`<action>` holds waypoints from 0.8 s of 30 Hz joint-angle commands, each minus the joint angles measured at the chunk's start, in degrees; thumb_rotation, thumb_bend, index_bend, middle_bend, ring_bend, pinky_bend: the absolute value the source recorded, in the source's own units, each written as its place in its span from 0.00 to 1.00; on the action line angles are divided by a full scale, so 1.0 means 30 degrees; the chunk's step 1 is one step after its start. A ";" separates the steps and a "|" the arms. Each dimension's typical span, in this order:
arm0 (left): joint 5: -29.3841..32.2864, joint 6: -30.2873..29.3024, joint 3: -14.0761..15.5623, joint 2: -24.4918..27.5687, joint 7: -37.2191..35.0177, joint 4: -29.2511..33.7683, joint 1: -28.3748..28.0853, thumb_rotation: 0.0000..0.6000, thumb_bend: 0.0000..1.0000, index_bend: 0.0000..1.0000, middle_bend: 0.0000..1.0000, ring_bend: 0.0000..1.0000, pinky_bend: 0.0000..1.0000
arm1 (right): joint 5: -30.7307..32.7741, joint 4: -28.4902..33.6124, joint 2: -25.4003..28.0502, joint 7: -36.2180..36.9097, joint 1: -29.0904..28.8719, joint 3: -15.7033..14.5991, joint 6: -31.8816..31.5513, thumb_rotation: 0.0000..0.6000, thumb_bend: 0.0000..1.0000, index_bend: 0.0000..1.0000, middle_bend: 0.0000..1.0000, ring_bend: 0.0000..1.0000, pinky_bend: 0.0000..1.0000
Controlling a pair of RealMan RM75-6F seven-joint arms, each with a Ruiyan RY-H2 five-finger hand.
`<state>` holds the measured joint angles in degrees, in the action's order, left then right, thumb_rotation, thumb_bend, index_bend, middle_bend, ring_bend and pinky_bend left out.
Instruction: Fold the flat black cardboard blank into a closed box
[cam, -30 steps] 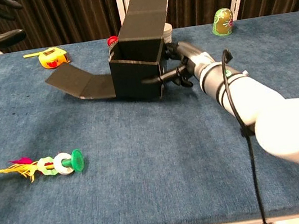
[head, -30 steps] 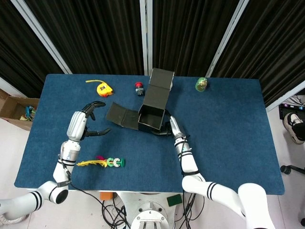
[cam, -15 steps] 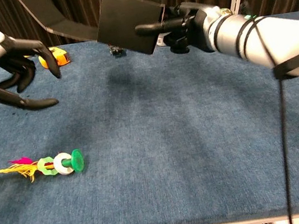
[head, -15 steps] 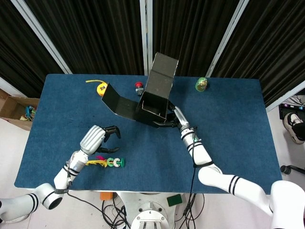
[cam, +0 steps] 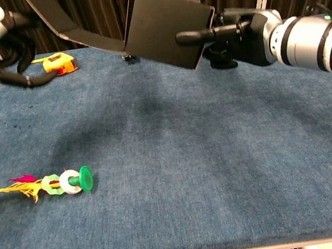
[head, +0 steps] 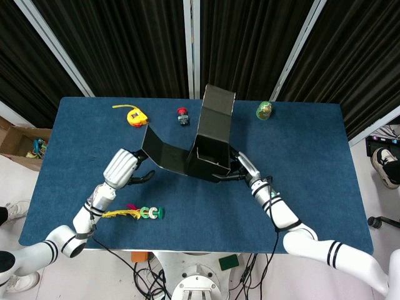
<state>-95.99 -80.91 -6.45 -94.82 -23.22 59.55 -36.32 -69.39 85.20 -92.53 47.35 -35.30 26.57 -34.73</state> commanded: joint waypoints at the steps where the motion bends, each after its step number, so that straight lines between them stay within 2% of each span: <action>1: -0.1089 -0.1413 -0.0364 -0.0568 0.0073 -0.1251 -0.0723 1.00 0.31 0.34 0.34 0.75 0.95 | -0.0613 0.0056 0.0062 0.0355 0.0052 -0.0583 -0.0096 1.00 0.38 0.45 0.46 0.84 1.00; 8: -0.1784 -0.2225 -0.0386 -0.1030 0.0177 -0.1856 -0.1605 1.00 0.30 0.34 0.34 0.75 0.95 | -0.1132 -0.0238 -0.0173 0.0705 -0.0224 -0.1352 -0.0352 1.00 0.38 0.44 0.45 0.84 1.00; 15: -0.1905 -0.1893 -0.0015 -0.1457 -0.0146 -0.2224 -0.2207 1.00 0.25 0.34 0.34 0.75 0.95 | -0.1234 -0.0583 -0.0427 0.1025 -0.0727 -0.1665 -0.0354 1.00 0.38 0.44 0.45 0.84 1.00; 24: -0.2268 -0.2001 0.0448 -0.1788 -0.0518 -0.3101 -0.2834 1.00 0.24 0.35 0.35 0.75 0.95 | -0.1107 -0.1138 -0.0704 0.0629 -0.1323 -0.2046 -0.0456 1.00 0.37 0.44 0.45 0.84 1.00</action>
<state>-102.56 -86.77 -5.31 -100.08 -24.72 50.59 -44.58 -72.85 81.99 -94.52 49.46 -39.08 20.56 -36.09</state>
